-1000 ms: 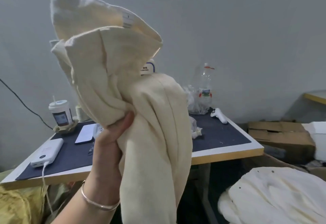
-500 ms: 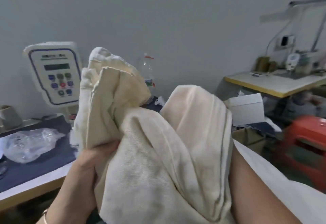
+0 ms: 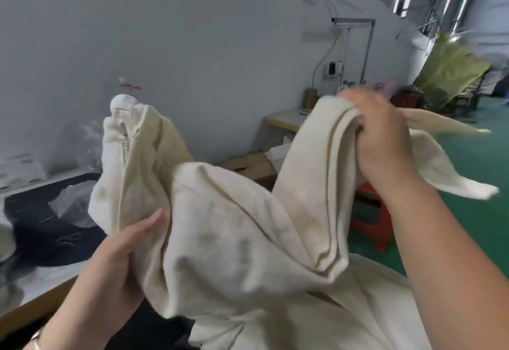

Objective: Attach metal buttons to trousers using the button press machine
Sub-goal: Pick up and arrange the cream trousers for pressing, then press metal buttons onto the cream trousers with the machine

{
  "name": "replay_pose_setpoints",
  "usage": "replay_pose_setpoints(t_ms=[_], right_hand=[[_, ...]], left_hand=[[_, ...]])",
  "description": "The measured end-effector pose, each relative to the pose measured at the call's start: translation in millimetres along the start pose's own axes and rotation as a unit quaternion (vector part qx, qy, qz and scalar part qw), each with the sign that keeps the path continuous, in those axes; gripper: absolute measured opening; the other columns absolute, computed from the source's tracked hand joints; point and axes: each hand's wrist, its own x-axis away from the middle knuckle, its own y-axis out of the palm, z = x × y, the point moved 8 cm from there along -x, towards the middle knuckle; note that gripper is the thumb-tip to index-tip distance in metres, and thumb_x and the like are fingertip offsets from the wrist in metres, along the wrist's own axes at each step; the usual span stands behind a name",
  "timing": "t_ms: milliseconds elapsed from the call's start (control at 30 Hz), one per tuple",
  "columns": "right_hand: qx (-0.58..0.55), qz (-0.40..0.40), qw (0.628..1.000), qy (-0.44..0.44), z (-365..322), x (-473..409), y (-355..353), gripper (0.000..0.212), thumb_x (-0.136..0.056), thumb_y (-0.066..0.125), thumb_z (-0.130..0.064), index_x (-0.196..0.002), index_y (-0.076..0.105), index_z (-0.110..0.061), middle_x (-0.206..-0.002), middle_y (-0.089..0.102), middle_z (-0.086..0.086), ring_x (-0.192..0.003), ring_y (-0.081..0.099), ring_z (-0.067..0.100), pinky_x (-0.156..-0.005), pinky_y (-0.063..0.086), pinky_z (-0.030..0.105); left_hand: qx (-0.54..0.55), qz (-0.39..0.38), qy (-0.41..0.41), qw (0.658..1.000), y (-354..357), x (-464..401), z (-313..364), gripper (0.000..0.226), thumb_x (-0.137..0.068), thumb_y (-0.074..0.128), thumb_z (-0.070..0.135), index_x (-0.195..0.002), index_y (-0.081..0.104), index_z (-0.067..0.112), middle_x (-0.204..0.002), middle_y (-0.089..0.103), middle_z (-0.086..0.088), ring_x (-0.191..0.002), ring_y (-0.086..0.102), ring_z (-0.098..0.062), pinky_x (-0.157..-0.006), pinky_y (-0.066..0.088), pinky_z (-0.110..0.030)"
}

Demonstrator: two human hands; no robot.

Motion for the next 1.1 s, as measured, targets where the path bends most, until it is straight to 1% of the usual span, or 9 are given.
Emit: replay_pose_setpoints(t_ms=[133, 267, 433, 567, 733, 867, 933, 1000, 1100], right_hand=[[0.314, -0.398, 0.861, 0.026, 35.9, 60.9, 80.7, 0.041, -0.091, 0.042, -0.009, -0.11, 0.057, -0.041, -0.118, 0.059, -0.004, -0.115, 0.048, 0.027, -0.105, 0.032, 0.056], [0.179, -0.614, 0.768, 0.027, 9.4, 122.5, 144.0, 0.058, -0.09, 0.053, -0.013, -0.141, 0.042, -0.038, -0.141, 0.047, -0.013, -0.127, 0.046, 0.01, -0.104, 0.041, 0.028], [-0.183, -0.582, 0.792, 0.028, -114.8, 151.3, 198.4, 0.074, -0.068, 0.052, -0.083, -0.133, 0.042, -0.05, -0.13, 0.05, -0.029, -0.115, 0.048, -0.013, -0.097, 0.042, 0.018], [-0.234, -0.557, 0.796, -0.033, -194.6, 172.8, 221.0, 0.085, -0.051, 0.049, -0.091, -0.125, 0.049, -0.049, -0.127, 0.056, -0.025, -0.118, 0.051, -0.001, -0.1, 0.042, 0.029], [-0.396, -0.509, 0.758, 0.099, -219.9, 169.9, 243.8, 0.026, -0.073, 0.078, -0.031, -0.098, 0.072, -0.027, -0.095, 0.074, -0.006, -0.093, 0.069, 0.012, -0.089, 0.055, 0.041], [-0.541, -0.518, 0.628, 0.211, -227.2, 159.0, 255.9, 0.034, -0.064, 0.078, -0.002, -0.097, 0.074, -0.013, -0.095, 0.076, 0.006, -0.09, 0.072, 0.02, -0.077, 0.059, 0.032], [-0.519, -0.475, 0.691, 0.167, -226.6, 147.1, 252.4, 0.033, -0.069, 0.08, -0.006, -0.097, 0.074, -0.023, -0.095, 0.075, -0.003, -0.093, 0.071, 0.011, -0.08, 0.057, 0.031], [-0.409, -0.422, 0.809, 0.02, -238.6, 146.6, 239.4, 0.03, -0.077, 0.079, -0.028, -0.104, 0.068, -0.035, -0.1, 0.07, -0.017, -0.095, 0.063, -0.004, -0.082, 0.049, 0.022], [-0.287, -0.464, 0.813, -0.205, -284.8, 193.0, 226.7, 0.054, -0.085, 0.06, -0.057, -0.127, 0.043, -0.029, -0.117, 0.051, -0.016, -0.103, 0.051, 0.005, -0.084, 0.04, 0.027]], left_hand=[[-0.022, 0.068, -0.053, 0.996, -43.4, 16.0, -30.8, 0.052, -0.062, 0.075, 0.016, -0.114, 0.072, 0.009, -0.11, 0.072, -0.02, -0.096, 0.072, -0.036, -0.07, 0.061, -0.041], [-0.088, 0.124, -0.05, 0.987, -75.4, 31.6, -41.5, 0.071, -0.049, 0.082, 0.008, -0.119, 0.067, 0.01, -0.109, 0.074, -0.016, -0.1, 0.071, -0.033, -0.09, 0.053, -0.047], [-0.148, 0.147, 0.011, 0.978, -93.7, 50.8, -34.0, 0.064, -0.054, 0.084, 0.025, -0.116, 0.069, 0.017, -0.112, 0.075, -0.002, -0.109, 0.069, -0.019, -0.092, 0.054, -0.037], [-0.234, 0.109, 0.051, 0.965, -91.0, 68.1, -33.0, 0.055, -0.063, 0.075, 0.021, -0.115, 0.062, 0.033, -0.107, 0.07, 0.03, -0.109, 0.062, 0.009, -0.081, 0.049, -0.007], [-0.297, 0.049, 0.054, 0.952, -106.1, 86.8, -24.8, 0.099, -0.07, 0.083, 0.054, -0.15, 0.031, 0.03, -0.145, 0.049, 0.025, -0.136, 0.042, 0.003, -0.109, 0.04, -0.021], [-0.187, 0.123, -0.006, 0.975, -153.1, 109.5, -10.9, 0.026, -0.083, 0.073, 0.036, -0.104, 0.075, 0.021, -0.12, 0.071, -0.002, -0.106, 0.067, -0.013, -0.076, 0.055, -0.031], [-0.151, 0.166, 0.0, 0.974, -174.1, 117.9, -0.7, 0.024, -0.081, 0.074, 0.03, -0.102, 0.071, 0.018, -0.114, 0.073, -0.006, -0.091, 0.071, -0.015, -0.063, 0.056, -0.029], [-0.091, 0.188, 0.019, 0.978, -191.0, 113.7, 12.3, 0.074, -0.055, 0.089, 0.049, -0.118, 0.064, 0.02, -0.113, 0.074, -0.007, -0.096, 0.073, -0.019, -0.066, 0.06, -0.033], [-0.095, 0.144, 0.009, 0.985, -174.4, 110.7, 20.7, 0.069, -0.066, 0.085, 0.035, -0.128, 0.055, 0.029, -0.12, 0.07, 0.0, -0.113, 0.065, -0.021, -0.078, 0.057, -0.024]])
